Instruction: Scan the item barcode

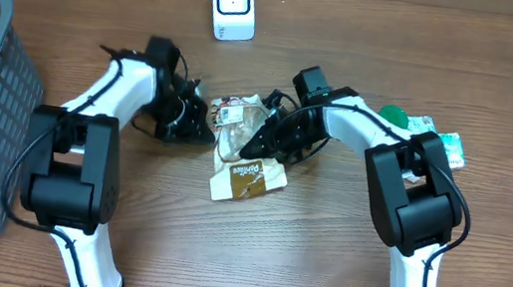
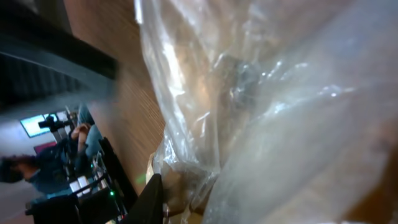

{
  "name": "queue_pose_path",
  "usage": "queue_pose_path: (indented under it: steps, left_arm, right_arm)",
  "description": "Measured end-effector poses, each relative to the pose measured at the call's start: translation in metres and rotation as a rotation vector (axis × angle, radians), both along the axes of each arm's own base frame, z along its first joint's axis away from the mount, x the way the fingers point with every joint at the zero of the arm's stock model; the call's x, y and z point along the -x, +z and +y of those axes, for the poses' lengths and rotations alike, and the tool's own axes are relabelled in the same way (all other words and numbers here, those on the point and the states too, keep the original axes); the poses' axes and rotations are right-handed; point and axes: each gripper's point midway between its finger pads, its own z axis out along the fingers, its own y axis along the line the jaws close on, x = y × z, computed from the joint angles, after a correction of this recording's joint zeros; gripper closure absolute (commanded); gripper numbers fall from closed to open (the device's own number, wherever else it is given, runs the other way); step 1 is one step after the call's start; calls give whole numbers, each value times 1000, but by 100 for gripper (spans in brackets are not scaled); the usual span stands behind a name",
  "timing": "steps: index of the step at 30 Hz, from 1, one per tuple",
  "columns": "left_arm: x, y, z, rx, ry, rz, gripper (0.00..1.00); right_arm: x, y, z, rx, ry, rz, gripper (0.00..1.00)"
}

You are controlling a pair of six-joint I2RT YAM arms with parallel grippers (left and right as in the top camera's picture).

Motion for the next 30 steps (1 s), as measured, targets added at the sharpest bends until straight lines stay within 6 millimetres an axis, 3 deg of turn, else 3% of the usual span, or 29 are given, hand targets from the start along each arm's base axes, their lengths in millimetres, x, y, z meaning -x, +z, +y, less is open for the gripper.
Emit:
queue_pose_path:
  steps: [3, 5, 9, 11, 12, 15, 19, 22, 26, 30]
  left_arm:
    - [-19, 42, 8, -17, -5, -91, 96]
    - [-33, 83, 15, -33, -1, -191, 91]
    - [-47, 160, 38, -85, 41, -382, 83]
    - [-49, 182, 53, -113, 74, -438, 83]
    - [-49, 190, 63, -131, 98, -457, 83]
    - [-46, 193, 95, -180, 178, -446, 78]
    - [-42, 186, 129, -219, 268, -401, 49]
    - [-39, 184, 149, -249, 318, -385, 32]
    - [-34, 180, 170, -327, 355, -363, 10]
    - [-30, 177, 188, -410, 369, -349, 5]
  right_arm:
    - [-5, 20, -3, -14, -5, -42, 96]
    - [-5, 40, -3, -35, 4, -87, 96]
    - [-2, 98, -2, -110, 55, -240, 96]
    - [1, 135, -2, -161, 88, -358, 96]
    - [3, 144, -2, -173, 96, -383, 96]
    - [11, 192, -5, -232, 139, -548, 96]
    - [25, 237, -9, -285, 174, -700, 96]
    - [35, 265, -13, -315, 187, -791, 96]
    - [46, 288, -18, -340, 194, -860, 96]
    - [52, 298, -20, -349, 196, -892, 96]
